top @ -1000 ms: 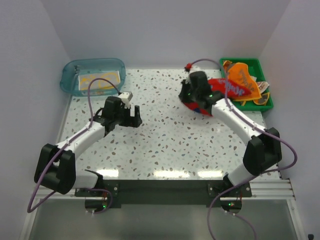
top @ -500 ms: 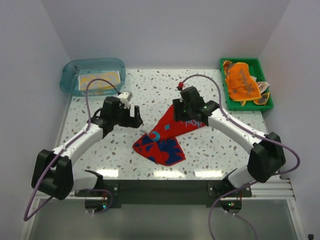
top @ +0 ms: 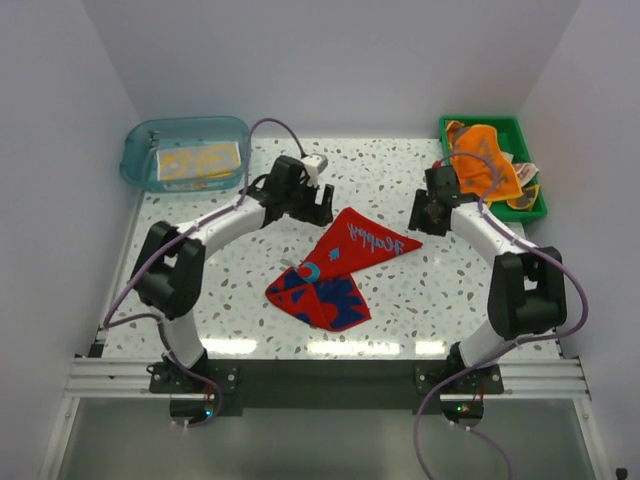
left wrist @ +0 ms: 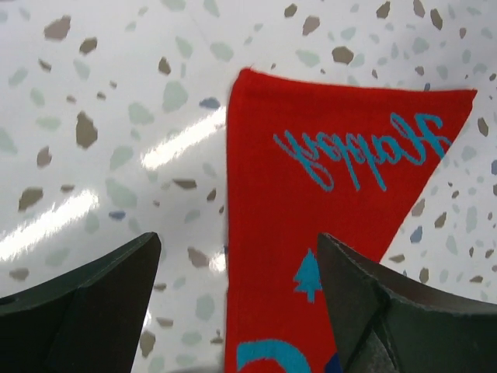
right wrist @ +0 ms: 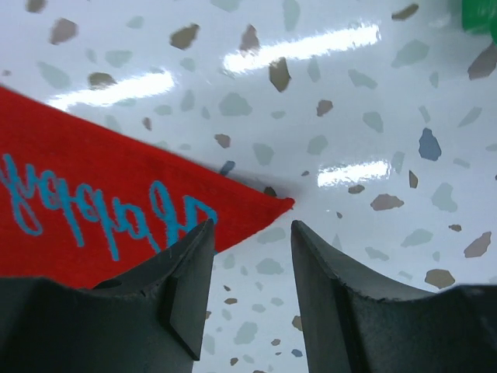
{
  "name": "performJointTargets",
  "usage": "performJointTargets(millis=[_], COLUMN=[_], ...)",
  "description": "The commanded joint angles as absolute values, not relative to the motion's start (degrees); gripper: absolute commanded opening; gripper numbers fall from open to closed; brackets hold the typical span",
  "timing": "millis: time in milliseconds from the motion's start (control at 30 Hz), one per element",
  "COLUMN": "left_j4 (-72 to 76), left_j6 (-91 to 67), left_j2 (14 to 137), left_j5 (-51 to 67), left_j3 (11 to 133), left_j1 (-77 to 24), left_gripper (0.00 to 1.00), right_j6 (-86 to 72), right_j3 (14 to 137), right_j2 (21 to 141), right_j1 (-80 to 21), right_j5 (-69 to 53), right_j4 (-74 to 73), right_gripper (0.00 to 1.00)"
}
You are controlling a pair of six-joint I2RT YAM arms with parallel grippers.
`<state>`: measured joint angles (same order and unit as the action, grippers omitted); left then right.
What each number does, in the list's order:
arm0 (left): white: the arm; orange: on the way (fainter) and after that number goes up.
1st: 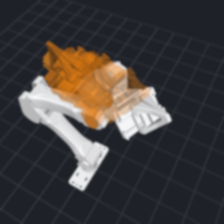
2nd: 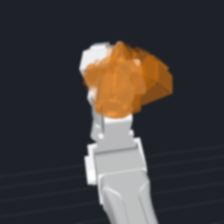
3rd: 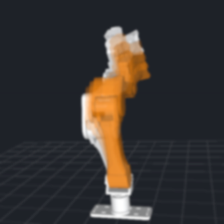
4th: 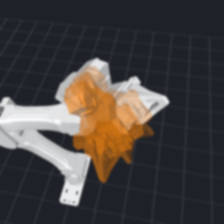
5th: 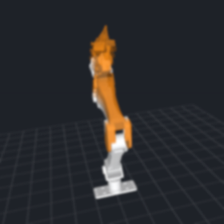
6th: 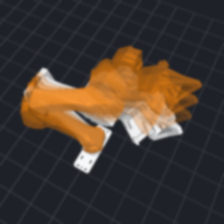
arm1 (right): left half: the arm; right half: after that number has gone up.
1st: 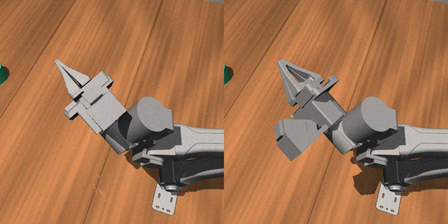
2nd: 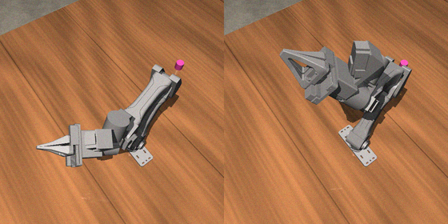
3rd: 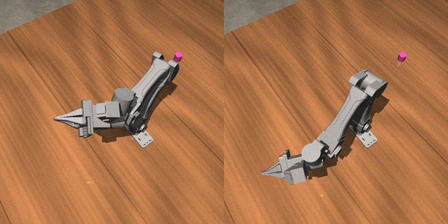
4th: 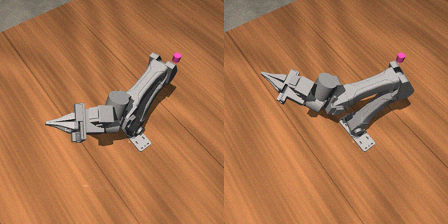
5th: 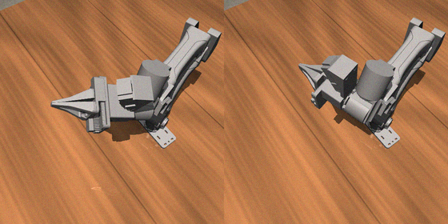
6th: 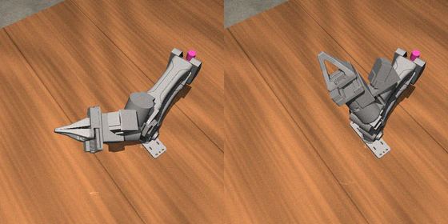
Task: Fold and stack the towels
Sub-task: Move the towel to the center of the board, then flatten out the crumpled towel
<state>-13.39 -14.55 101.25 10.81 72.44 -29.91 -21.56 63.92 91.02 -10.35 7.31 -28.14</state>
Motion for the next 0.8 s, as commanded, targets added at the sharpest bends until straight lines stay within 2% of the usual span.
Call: performJointTargets(millis=[0, 67, 333, 767], left_j4=[-14.93, -15.64, -17.58, -14.86], left_j6=[-10.21, -8.88, -6.86, -5.72], left_j2=[107.65, 112.48, 125.67, 134.91], left_j5=[7.13, 6.33, 2.56, -5.09], left_j3=[82.07, 87.70, 101.94, 107.93], left_j1=[-32.25, -33.13, -35.68, -38.14], left_gripper=[0.86, 0.79, 0.70, 0.62], right_j6=[-23.29, -23.47, -25.05, -24.52], right_j3=[61.62, 60.56, 58.62, 57.04], right_j2=[92.63, 93.77, 94.13, 94.13], right_j1=[-9.14, -7.74, -6.33, -6.33], right_j5=[6.24, 5.19, 3.60, 2.99], right_j4=[-26.11, -24.96, -22.06, -20.57], right_gripper=[0.47, 0.46, 0.45, 0.45])
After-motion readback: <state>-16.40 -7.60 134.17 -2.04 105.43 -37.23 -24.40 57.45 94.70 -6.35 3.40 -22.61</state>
